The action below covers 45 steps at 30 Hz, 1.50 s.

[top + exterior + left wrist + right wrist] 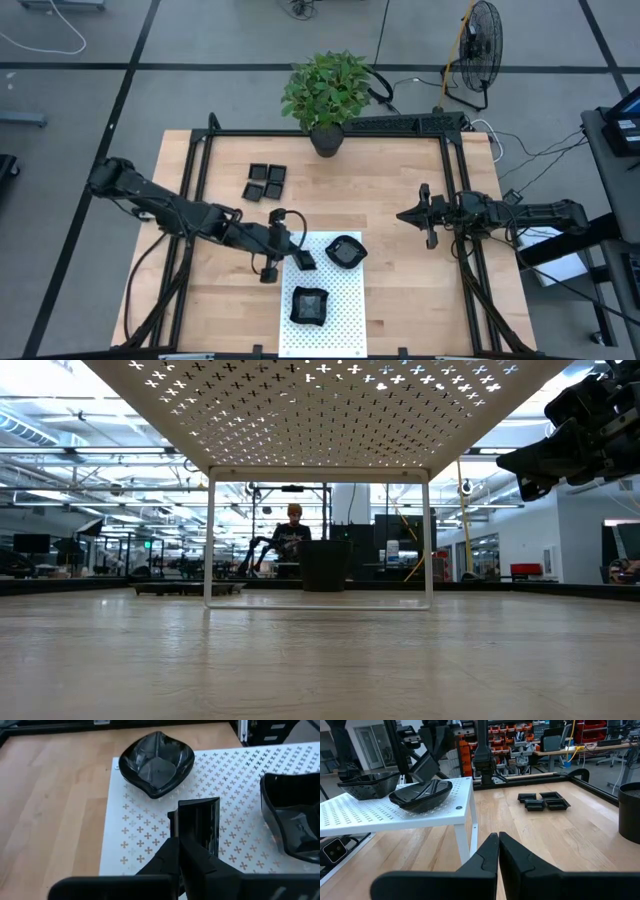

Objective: Pick & Place Mini shaped plates
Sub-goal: Put the square plate on the shelf, then stack the square plate on top of the square plate on the shelf

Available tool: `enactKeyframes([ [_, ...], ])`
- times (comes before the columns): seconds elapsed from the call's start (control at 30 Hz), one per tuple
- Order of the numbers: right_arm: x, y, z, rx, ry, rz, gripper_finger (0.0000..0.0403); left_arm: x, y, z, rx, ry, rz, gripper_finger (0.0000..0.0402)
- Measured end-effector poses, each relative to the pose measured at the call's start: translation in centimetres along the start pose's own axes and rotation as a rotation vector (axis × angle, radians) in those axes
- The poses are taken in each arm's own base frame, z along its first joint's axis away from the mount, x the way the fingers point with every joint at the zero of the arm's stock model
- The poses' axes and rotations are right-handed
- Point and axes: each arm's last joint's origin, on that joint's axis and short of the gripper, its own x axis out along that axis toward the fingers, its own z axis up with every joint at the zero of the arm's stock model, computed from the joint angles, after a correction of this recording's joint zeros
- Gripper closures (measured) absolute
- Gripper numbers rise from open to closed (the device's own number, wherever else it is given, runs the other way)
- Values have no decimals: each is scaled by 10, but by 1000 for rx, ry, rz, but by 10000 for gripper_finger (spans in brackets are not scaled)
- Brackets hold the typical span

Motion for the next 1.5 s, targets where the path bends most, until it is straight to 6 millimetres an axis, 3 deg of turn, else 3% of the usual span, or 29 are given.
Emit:
enactKeyframes([
  [0.4, 0, 0, 0, 0, 0, 0, 403, 0, 0, 0, 0, 1, 1, 398],
  [0.67, 0, 0, 0, 0, 0, 0, 403, 0, 0, 1, -2, -5, 0, 359],
  [0.87, 0, 0, 0, 0, 0, 0, 403, 0, 0, 1, 31, -6, 4, 355],
  [1.03, 0, 0, 0, 0, 0, 0, 403, -7, 5, 1, 77, -8, 126, 354],
  [1.27, 0, 0, 0, 0, 0, 0, 403, -35, 34, -11, -31, 105, 415, 301],
  [1.5, 0, 0, 0, 0, 0, 0, 403, -64, 95, -39, -322, 318, 807, 207],
])
